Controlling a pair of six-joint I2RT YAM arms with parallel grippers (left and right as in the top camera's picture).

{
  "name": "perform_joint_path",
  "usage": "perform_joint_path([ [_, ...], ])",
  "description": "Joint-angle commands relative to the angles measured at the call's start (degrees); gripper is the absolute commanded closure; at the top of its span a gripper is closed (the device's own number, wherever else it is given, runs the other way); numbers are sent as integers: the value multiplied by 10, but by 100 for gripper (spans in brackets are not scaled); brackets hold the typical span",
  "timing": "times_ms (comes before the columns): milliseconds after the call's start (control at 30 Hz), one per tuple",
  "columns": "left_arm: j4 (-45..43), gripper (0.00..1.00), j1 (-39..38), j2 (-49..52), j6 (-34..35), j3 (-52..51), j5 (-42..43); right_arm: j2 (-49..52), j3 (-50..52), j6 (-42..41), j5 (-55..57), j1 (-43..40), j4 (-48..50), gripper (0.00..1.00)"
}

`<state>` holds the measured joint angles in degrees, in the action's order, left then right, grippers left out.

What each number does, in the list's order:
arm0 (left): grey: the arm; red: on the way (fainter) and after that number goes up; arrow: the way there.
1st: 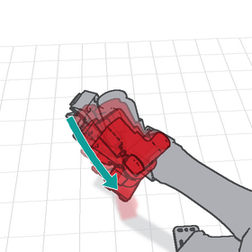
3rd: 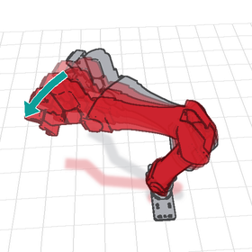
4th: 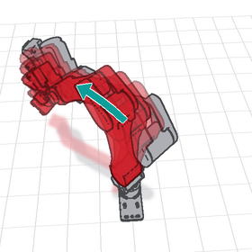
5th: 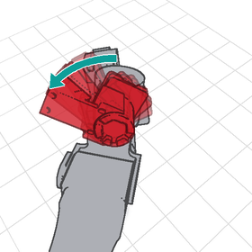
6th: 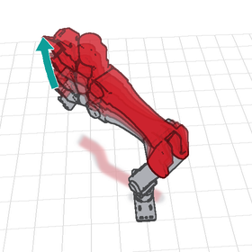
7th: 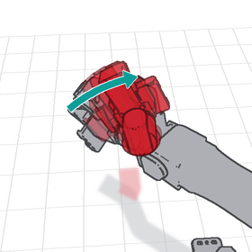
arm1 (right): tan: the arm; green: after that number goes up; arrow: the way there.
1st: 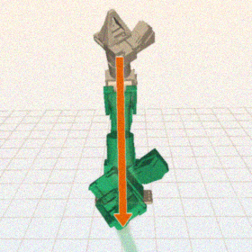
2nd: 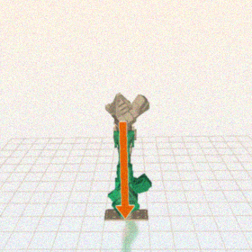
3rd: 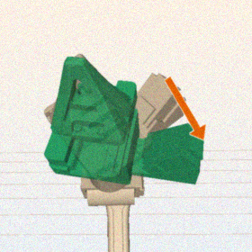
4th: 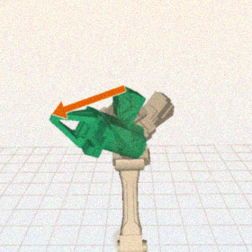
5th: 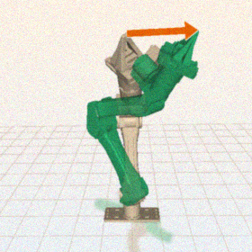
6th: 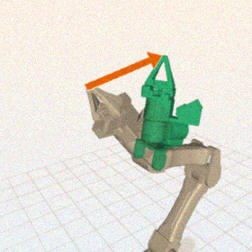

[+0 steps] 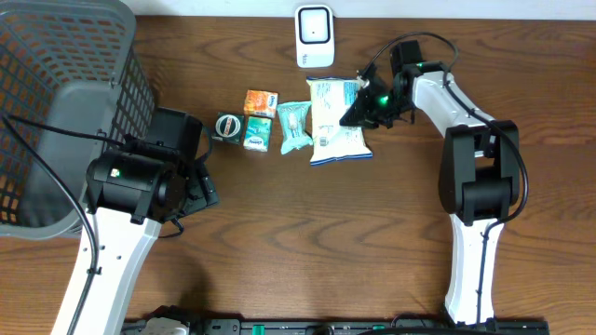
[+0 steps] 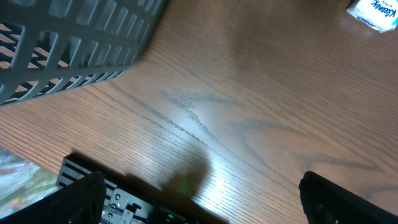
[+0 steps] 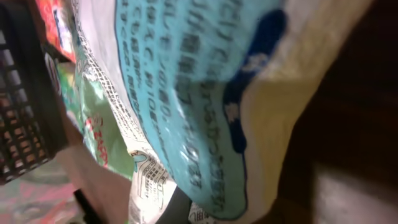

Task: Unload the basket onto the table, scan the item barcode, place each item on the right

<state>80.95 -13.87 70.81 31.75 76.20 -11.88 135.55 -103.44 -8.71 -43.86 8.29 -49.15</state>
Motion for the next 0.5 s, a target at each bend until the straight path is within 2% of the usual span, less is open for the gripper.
perform_joint_path([
  [0,2,2,3,-1,7,0,3,-17,-1,18,-14,-21,-20,99],
  [200,2,2,3,-1,7,0,3,-109,-1,57,5,-46,-45,99],
  [367,2,2,3,-1,7,0,3,-200,-1,58,154,-41,-73,99],
  [467,2,2,3,-1,7,0,3,-244,-1,59,198,-35,-78,99],
])
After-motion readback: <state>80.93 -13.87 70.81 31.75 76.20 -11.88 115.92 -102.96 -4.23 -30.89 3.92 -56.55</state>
